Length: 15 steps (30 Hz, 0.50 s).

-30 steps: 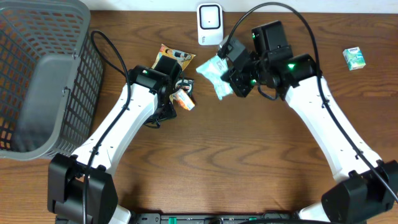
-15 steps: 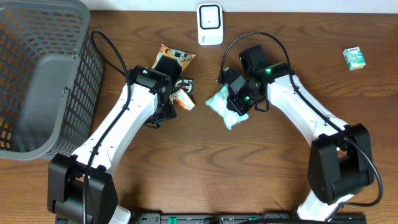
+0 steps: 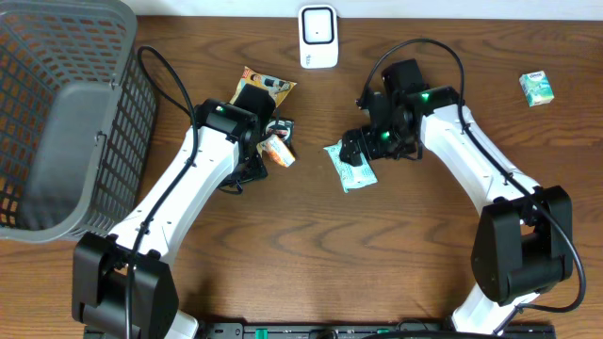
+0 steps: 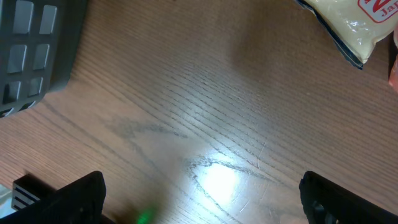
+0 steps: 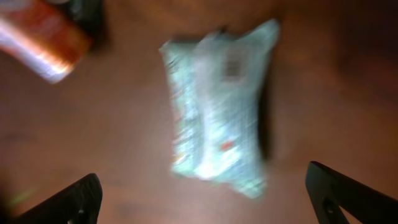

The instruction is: Scan the item barcode

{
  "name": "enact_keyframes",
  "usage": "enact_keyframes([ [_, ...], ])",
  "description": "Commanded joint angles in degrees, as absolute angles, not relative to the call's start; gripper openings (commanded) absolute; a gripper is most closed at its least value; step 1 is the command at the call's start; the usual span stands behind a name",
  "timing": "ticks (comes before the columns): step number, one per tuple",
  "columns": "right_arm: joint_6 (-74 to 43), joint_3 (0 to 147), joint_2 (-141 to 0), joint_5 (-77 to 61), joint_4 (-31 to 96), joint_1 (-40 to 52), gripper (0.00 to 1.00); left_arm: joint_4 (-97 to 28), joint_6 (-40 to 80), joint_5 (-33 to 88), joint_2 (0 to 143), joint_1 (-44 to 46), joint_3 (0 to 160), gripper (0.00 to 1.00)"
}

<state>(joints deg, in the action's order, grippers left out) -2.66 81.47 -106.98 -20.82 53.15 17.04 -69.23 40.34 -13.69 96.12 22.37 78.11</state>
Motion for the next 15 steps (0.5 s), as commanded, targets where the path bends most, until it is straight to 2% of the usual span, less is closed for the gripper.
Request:
enact_keyframes([
  [1,-7.1,82.4,-105.6,-29.0,55.5,17.7,0.92,-69.6,40.8,-14.6,95.8,22.2,77.8,0.98],
  [2,-7.8,82.3,-105.6,-29.0,56.4,18.1,0.76,-69.6,40.8,-14.6,95.8,22.2,77.8,0.98],
  [3,-10.2,81.9,-105.6,-29.0,56.7,18.4,0.67,-69.6,40.8,-14.6,95.8,22.2,77.8,0.98],
  [5,-19.6,80.7,-105.6,-28.5,56.9,19.0,0.60,-69.6,40.8,-14.6,95.8,22.2,77.8,0.97],
  [8,-30.3,79.0,-105.6,-25.8,56.7,19.6,0.60,-69.6,40.8,-14.6,95.8,22.2,77.8,0.98],
  [15,-43.6,73.8,-105.6,-17.4,53.2,21.1,0.59,-69.6,40.8,-14.6,95.8,22.2,77.8,0.98],
])
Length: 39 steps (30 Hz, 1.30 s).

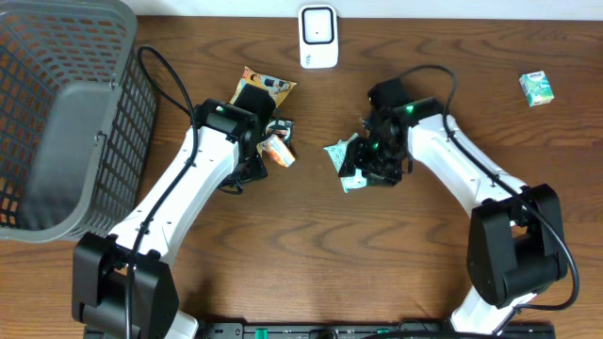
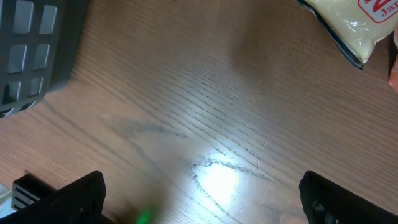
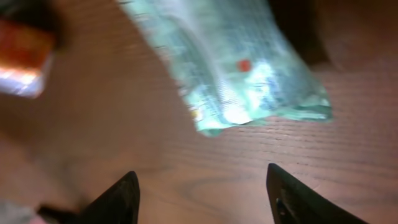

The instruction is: Scan the item barcode

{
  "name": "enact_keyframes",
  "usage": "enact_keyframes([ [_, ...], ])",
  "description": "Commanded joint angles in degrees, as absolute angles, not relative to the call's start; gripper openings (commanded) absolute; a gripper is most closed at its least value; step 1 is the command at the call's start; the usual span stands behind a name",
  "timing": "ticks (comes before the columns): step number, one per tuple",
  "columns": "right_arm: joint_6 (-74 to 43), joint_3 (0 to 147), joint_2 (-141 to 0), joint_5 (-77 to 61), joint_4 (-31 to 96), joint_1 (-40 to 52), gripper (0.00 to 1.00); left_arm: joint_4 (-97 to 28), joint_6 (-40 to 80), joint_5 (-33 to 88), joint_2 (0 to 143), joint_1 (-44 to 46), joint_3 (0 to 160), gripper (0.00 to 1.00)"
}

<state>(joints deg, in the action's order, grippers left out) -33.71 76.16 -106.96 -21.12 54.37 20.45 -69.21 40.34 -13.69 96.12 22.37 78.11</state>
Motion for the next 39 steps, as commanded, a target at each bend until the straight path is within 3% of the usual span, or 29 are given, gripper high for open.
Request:
enact_keyframes([
  [1,-44.5,72.6,-105.6,-17.5,51.8,21.1,0.59,-69.6,40.8,-14.6,95.8,22.2,77.8,0.98],
  [14,-49.2,64.6,-105.6,-13.6,34.8,19.3,0.57,-69.6,40.8,-14.6,95.8,22.2,77.8,0.98],
  [19,-43.0,64.8,-105.6,-13.6,29.3,16.3,0.54,-69.6,40.8,-14.7,95.8,22.2,77.8,0.98],
  [27,-34.0,66.5,-105.6,-29.7,29.3,8.4,0.58,-69.6,40.8,-14.6,95.8,22.2,77.8,0.98],
  [33,-32.2,66.5,-105.6,-45.6,33.9,8.2,0.57,-69.6,40.8,-14.6,95.8,22.2,77.8,0.98],
  [39,-34.7,66.3,-105.7,-40.5,35.8,13.2,0.26,-69.6,40.8,-14.6,95.8,22.2,77.8,0.98],
])
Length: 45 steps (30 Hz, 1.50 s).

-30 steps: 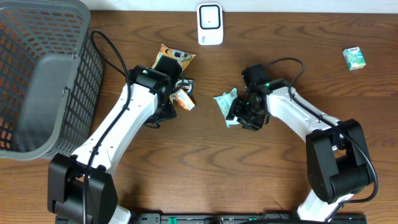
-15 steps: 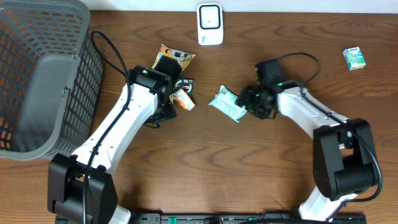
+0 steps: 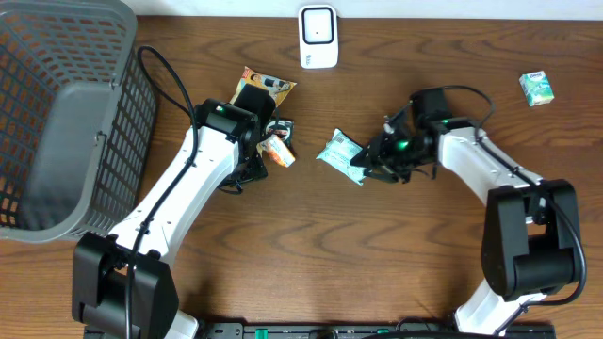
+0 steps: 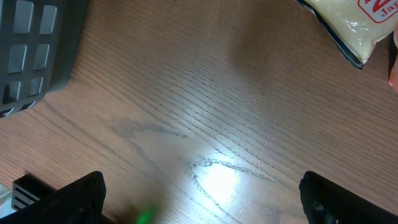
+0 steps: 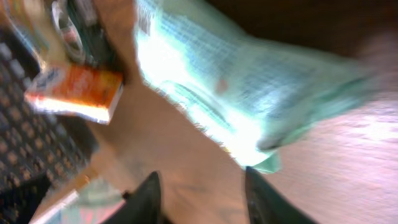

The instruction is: Scan the item barcode

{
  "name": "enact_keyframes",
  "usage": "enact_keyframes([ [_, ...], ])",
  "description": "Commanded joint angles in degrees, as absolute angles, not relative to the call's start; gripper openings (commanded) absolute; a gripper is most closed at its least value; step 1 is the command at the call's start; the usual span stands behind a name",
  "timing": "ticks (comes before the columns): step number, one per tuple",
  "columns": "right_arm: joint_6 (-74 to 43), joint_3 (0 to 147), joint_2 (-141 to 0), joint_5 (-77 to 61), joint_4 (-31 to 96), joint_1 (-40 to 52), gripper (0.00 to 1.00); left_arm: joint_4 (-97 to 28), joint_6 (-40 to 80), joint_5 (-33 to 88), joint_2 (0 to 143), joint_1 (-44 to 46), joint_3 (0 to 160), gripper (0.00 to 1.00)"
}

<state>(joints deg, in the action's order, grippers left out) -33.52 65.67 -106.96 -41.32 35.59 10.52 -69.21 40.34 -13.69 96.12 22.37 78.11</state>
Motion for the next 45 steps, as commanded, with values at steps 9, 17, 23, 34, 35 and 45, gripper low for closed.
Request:
enact_keyframes([
  [9,-50.5,65.9,-105.9,-22.6,36.2,20.7,0.15,-69.6,40.8,-14.6,95.8,22.2,77.8,0.98],
  [17,-52.7,65.9,-105.9,-14.8,35.9,19.6,0.14,-69.6,40.8,-14.6,95.8,22.2,77.8,0.98],
  [23,-50.7,65.9,-105.9,-10.2,31.8,15.6,0.25,-69.6,40.8,-14.6,95.8,22.2,77.8,0.98],
  [34,-36.8,66.0,-105.8,-29.1,26.2,10.9,0.87,-69.6,40.8,-14.6,95.8,22.2,77.8,0.98],
  [35,-35.1,66.0,-105.9,-29.0,26.2,11.0,0.95,-69.6,40.8,-14.6,95.8,22.2,77.8,0.98],
  [45,-28.6,65.8,-106.1,-21.1,26.5,11.7,0.95,-69.6,40.8,-14.6,95.8,22.2,77.8,0.98],
])
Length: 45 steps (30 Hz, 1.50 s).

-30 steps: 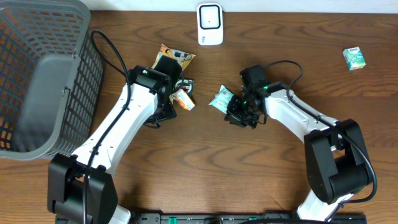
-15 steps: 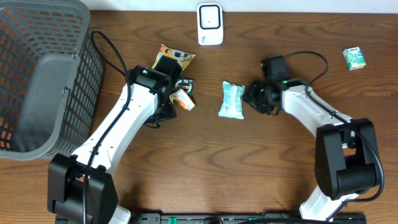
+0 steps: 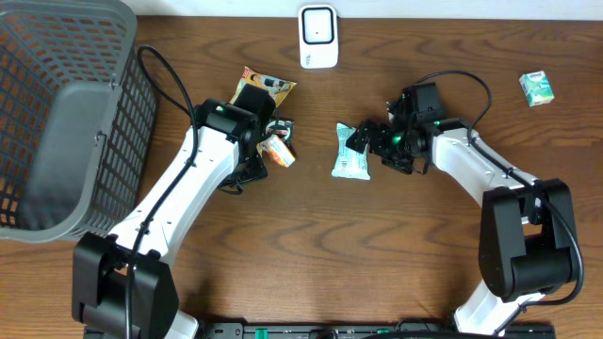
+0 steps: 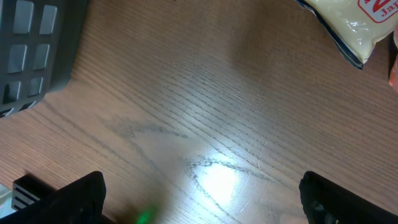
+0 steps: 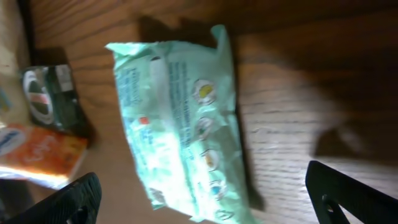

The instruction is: Scan the item barcode

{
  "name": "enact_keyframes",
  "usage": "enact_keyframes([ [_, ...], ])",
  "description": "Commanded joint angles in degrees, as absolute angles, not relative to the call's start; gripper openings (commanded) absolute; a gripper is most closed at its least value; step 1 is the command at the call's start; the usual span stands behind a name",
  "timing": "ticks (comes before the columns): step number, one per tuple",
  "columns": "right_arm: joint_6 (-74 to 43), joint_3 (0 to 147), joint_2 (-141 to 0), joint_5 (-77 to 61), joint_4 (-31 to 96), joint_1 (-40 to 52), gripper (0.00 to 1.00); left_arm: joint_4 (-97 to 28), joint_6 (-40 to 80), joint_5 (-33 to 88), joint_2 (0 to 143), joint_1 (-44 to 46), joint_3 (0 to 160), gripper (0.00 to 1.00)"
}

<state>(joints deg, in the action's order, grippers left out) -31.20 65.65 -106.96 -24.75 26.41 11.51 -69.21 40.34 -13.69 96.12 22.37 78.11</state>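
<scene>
A pale green wipes pack (image 3: 351, 152) lies flat on the table, its long side running front to back. In the right wrist view the wipes pack (image 5: 180, 118) lies ahead of my right gripper (image 5: 202, 190), which is open with its fingers (image 5: 81, 199) on either side of the pack's near end. The right gripper (image 3: 375, 141) sits just right of the pack. A white scanner (image 3: 318, 36) stands at the table's far edge. My left gripper (image 4: 202, 193) is open over bare wood, holding nothing.
A grey basket (image 3: 57, 113) fills the far left. A yellow snack bag (image 3: 266, 87), an orange box (image 3: 279, 152) and a small dark item (image 3: 282, 127) lie by the left arm. A small green box (image 3: 536, 87) lies far right.
My right gripper was narrowed on the pack, which was tilted. Now it is open and the pack lies flat, turned front to back and slightly further right. The left arm has not moved.
The pack lay slanted on the table with my right gripper open above it. Then the gripper was low over the pack with jaws narrowing. Then it held the pack tilted, a little to the left. Now the pack is let go and lies flat. The left arm stayed still.
</scene>
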Motion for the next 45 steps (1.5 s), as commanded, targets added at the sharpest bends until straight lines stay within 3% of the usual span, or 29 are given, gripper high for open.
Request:
enact_keyframes([
  [1,-28.6,65.8,-106.3,-21.1,26.2,11.7,0.91,-69.6,40.8,-14.6,95.8,22.2,77.8,0.98],
  [14,-27.6,65.7,-113.1,-21.2,22.9,14.3,0.86,-69.6,40.8,-14.6,95.8,22.2,77.8,0.98],
  [16,-27.6,65.7,-114.6,-21.3,23.2,14.7,0.72,-69.6,40.8,-14.6,95.8,22.2,77.8,0.98],
  [23,-27.8,65.7,-115.8,-21.8,24.1,14.7,0.46,-69.6,40.8,-14.6,95.8,22.2,77.8,0.98],
  [27,-27.7,65.7,-115.7,-22.1,23.6,14.6,0.19,-69.6,40.8,-14.6,95.8,22.2,77.8,0.98],
  [31,-26.7,65.7,-115.7,-26.5,21.8,14.0,0.01,-69.6,40.8,-14.6,95.8,22.2,77.8,0.98],
  [45,-20.5,65.9,-105.0,-38.4,20.7,9.7,0.01,-69.6,40.8,-14.6,95.8,22.2,77.8,0.98],
])
